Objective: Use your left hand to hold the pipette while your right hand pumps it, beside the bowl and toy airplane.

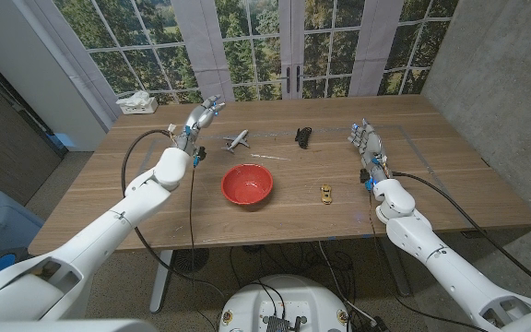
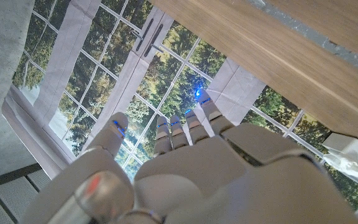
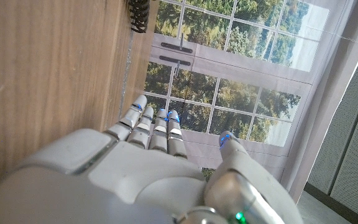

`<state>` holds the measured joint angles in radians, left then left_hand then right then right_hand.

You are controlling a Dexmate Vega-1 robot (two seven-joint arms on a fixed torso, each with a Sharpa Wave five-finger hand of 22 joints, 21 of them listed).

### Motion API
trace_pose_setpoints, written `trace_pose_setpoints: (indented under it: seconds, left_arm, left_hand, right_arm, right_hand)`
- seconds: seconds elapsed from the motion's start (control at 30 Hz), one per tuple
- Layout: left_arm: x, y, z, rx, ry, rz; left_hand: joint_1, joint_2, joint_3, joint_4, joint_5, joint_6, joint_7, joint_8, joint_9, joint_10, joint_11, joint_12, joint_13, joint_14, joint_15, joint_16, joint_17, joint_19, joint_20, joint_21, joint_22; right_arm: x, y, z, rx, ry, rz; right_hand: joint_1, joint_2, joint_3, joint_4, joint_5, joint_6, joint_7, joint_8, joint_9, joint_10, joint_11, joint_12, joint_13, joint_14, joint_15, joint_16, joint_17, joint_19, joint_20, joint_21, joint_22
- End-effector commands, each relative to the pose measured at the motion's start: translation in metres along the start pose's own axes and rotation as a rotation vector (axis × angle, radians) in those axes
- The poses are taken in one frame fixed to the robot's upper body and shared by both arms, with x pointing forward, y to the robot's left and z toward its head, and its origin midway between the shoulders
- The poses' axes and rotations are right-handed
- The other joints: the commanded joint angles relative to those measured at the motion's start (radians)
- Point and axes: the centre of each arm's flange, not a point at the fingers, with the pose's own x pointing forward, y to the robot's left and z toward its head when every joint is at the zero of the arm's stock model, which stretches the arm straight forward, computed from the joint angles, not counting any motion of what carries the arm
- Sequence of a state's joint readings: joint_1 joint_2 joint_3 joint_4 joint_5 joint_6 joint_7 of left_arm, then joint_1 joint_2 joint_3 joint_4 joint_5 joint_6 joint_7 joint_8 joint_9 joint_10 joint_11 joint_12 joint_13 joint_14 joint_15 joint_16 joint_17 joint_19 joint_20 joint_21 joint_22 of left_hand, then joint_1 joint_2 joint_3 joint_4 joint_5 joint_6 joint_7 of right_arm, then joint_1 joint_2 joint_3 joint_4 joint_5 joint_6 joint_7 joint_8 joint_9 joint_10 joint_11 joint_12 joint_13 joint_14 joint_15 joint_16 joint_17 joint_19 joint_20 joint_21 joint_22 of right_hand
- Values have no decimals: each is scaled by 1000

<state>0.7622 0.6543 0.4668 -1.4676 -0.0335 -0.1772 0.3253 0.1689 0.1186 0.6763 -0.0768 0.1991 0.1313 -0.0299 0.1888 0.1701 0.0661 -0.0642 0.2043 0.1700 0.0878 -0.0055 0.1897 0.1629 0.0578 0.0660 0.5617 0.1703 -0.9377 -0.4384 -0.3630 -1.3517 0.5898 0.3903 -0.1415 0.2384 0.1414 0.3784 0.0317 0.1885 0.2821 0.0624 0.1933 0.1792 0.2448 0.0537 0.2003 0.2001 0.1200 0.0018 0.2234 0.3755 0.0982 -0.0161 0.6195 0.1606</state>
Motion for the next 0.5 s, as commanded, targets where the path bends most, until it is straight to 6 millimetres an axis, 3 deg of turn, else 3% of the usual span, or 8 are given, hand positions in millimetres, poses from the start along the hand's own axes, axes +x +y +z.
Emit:
trace_pose_setpoints:
  seconds: [0.03,0.5]
  left_arm:
    - [6,4,21,175,-38,-25]
    - [16,4,43,331,-66,-85]
  left_hand:
    - [13,-4,2,-11,-2,8,-1,4,3,11,-5,3,5,5,-3,-5,2,9,5,-2,3]
    - [24,-15,-5,-43,-10,26,-16,4,4,34,-19,4,6,9,-10,-7,3,21,5,-12,3]
  right_arm:
    - [-2,3,-1,0,-5,12]
    - [-5,1,-4,7,-2,6]
  right_hand:
    - [7,0,2,-8,-1,4,8,1,2,4,3,6,1,7,-1,6,-1,8,-5,-3,5]
    - [8,0,2,-14,-4,6,11,1,2,6,4,6,1,7,2,8,-2,11,-2,-12,5]
